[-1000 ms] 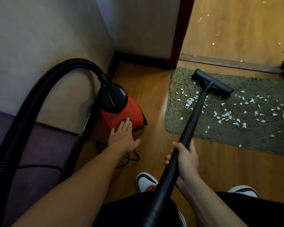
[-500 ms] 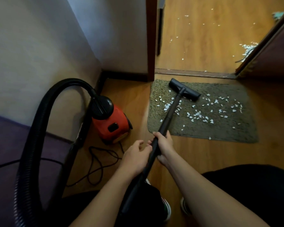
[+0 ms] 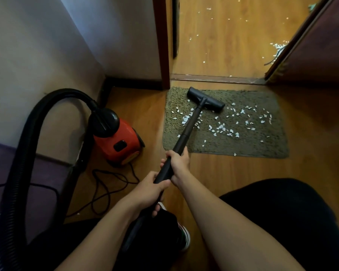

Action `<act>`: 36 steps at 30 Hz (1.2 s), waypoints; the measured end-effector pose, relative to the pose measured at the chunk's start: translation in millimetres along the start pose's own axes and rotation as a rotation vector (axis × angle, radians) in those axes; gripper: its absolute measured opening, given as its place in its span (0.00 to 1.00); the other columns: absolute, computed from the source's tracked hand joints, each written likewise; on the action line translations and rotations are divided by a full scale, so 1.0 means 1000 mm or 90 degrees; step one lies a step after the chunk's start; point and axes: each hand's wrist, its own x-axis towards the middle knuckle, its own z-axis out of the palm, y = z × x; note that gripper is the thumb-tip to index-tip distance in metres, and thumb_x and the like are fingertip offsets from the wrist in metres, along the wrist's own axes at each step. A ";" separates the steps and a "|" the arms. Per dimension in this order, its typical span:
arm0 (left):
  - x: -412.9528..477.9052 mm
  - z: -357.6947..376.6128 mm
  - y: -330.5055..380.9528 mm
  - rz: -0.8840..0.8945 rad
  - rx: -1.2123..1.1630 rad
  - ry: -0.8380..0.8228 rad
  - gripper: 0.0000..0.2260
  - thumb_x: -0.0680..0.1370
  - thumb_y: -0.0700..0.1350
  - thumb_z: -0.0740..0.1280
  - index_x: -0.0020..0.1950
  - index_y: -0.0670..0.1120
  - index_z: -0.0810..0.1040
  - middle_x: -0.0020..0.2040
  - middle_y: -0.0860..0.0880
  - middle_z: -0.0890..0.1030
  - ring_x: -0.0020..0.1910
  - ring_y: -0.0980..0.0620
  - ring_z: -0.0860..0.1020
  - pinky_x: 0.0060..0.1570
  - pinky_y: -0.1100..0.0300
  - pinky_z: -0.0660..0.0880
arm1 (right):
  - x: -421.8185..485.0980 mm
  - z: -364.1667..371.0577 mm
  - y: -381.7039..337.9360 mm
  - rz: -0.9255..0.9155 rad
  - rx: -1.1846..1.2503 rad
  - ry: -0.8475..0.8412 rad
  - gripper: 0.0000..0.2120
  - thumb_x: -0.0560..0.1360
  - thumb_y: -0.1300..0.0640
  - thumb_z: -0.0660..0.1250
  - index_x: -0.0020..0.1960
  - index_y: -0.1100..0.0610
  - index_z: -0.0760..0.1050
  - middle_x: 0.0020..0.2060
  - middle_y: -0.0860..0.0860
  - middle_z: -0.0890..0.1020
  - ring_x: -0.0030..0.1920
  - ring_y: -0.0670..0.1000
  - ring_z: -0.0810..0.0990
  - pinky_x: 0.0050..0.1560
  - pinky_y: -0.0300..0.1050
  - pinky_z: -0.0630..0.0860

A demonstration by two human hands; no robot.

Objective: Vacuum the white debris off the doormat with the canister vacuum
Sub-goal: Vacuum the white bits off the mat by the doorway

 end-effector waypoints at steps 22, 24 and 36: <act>-0.021 -0.023 -0.033 -0.014 -0.014 -0.023 0.10 0.83 0.53 0.62 0.59 0.48 0.71 0.41 0.45 0.75 0.25 0.55 0.71 0.24 0.61 0.70 | -0.023 0.012 0.025 0.043 -0.073 -0.042 0.34 0.79 0.67 0.64 0.80 0.50 0.55 0.42 0.59 0.76 0.23 0.51 0.80 0.25 0.44 0.78; -0.028 -0.026 -0.039 -0.025 -0.020 -0.031 0.10 0.83 0.53 0.61 0.59 0.48 0.72 0.40 0.45 0.75 0.25 0.55 0.71 0.24 0.61 0.70 | -0.033 0.011 0.030 0.057 -0.077 -0.055 0.37 0.79 0.66 0.64 0.81 0.46 0.52 0.42 0.60 0.77 0.23 0.51 0.80 0.26 0.44 0.78; -0.037 -0.035 -0.054 -0.064 -0.031 -0.033 0.08 0.83 0.49 0.62 0.61 0.48 0.69 0.44 0.43 0.76 0.28 0.53 0.75 0.28 0.59 0.75 | -0.070 0.014 0.066 0.110 -0.088 -0.069 0.41 0.77 0.62 0.67 0.81 0.40 0.50 0.52 0.64 0.80 0.31 0.57 0.85 0.33 0.51 0.82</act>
